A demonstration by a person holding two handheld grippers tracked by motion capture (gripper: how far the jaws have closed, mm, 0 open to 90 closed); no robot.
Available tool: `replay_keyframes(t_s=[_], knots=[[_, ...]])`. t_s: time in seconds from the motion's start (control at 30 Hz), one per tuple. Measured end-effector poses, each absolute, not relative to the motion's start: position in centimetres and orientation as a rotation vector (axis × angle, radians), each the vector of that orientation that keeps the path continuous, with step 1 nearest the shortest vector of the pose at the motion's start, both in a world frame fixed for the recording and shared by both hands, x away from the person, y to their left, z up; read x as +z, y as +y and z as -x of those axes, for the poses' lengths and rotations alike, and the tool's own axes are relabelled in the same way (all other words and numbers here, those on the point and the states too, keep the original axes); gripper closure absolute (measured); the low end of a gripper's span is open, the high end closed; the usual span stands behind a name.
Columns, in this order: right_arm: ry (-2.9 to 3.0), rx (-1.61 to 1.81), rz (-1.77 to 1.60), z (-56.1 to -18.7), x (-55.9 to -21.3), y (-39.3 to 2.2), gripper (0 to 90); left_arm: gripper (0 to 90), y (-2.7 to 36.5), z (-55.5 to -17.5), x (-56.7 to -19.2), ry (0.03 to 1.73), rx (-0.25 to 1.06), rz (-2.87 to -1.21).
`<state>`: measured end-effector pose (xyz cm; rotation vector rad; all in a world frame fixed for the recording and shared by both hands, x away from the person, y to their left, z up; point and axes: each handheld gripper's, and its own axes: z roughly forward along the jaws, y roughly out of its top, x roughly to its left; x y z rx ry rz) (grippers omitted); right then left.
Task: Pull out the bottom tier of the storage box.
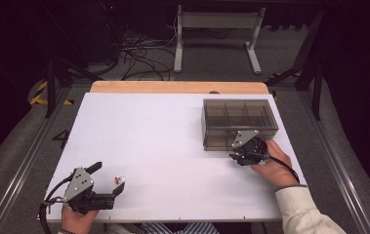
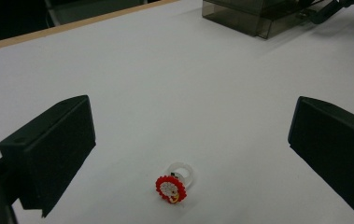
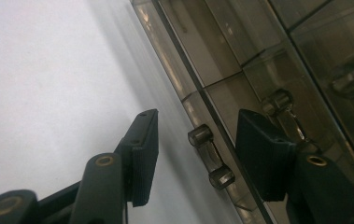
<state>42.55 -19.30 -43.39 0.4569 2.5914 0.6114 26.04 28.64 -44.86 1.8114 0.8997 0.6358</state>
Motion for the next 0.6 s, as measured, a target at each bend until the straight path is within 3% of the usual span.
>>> replay_keyframes(t_s=[0.2, 0.6], knots=[[2.577, 0.618, -0.481, -42.5, -43.2, -19.5, 60.1, 1.4, 28.6, -26.0, -44.9, 0.9, 0.638, -1.811], [2.621, 0.644, -0.506, -41.5, -42.9, -19.8, 67.1, 1.4, 28.6, -26.0, -44.8, 0.9, 0.636, -1.808]])
